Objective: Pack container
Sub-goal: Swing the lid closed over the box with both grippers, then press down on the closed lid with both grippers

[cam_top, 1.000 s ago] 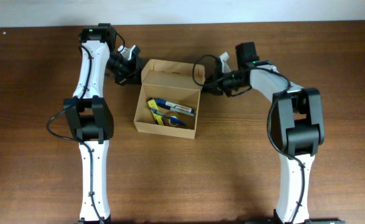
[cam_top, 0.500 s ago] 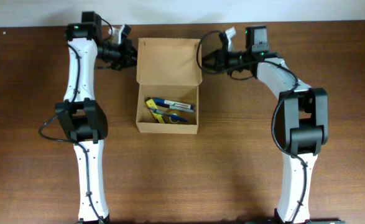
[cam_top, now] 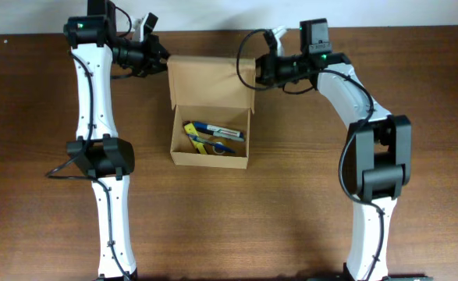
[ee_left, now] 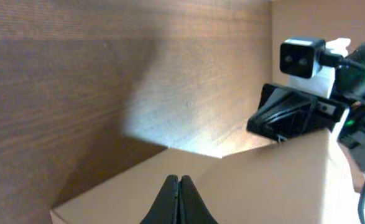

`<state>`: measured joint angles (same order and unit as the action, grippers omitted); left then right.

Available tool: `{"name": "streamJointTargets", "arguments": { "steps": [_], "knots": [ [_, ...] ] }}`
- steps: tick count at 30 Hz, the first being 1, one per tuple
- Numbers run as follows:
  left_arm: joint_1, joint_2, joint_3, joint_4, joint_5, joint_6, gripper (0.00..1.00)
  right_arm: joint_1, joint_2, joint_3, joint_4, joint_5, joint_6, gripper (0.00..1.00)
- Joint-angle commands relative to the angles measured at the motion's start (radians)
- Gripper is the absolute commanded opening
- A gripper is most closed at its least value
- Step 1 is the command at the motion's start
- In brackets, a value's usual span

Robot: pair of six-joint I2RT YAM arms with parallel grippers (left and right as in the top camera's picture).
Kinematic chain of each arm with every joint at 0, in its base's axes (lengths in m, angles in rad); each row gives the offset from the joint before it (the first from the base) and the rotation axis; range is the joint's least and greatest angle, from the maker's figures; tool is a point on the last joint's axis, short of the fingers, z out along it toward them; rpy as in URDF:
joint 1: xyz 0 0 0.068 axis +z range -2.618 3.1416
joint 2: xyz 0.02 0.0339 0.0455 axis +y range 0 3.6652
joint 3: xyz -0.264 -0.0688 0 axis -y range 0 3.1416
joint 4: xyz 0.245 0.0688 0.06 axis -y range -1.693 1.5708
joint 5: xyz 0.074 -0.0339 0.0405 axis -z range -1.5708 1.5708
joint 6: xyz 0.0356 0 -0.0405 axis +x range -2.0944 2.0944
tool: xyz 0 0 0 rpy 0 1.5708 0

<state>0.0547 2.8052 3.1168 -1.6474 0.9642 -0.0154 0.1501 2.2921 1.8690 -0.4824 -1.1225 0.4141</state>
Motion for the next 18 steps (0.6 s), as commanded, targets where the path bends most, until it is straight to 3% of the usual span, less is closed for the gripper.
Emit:
{"name": "streamJointTargets", "arguments": {
  "steps": [1,5,18],
  "knots": [
    [0.0,-0.002,0.021,-0.04,-0.028,0.074,0.02,0.044,-0.093,0.029,-0.172,0.192,-0.192,0.04],
    [-0.006,-0.022,0.021,-0.04,-0.051,0.073,0.02,0.087,-0.136,0.058,-0.349,0.348,-0.3,0.04],
    [-0.076,-0.176,0.019,-0.04,-0.389,0.026,0.02,0.14,-0.217,0.099,-0.575,0.557,-0.383,0.04]
  ]
}}
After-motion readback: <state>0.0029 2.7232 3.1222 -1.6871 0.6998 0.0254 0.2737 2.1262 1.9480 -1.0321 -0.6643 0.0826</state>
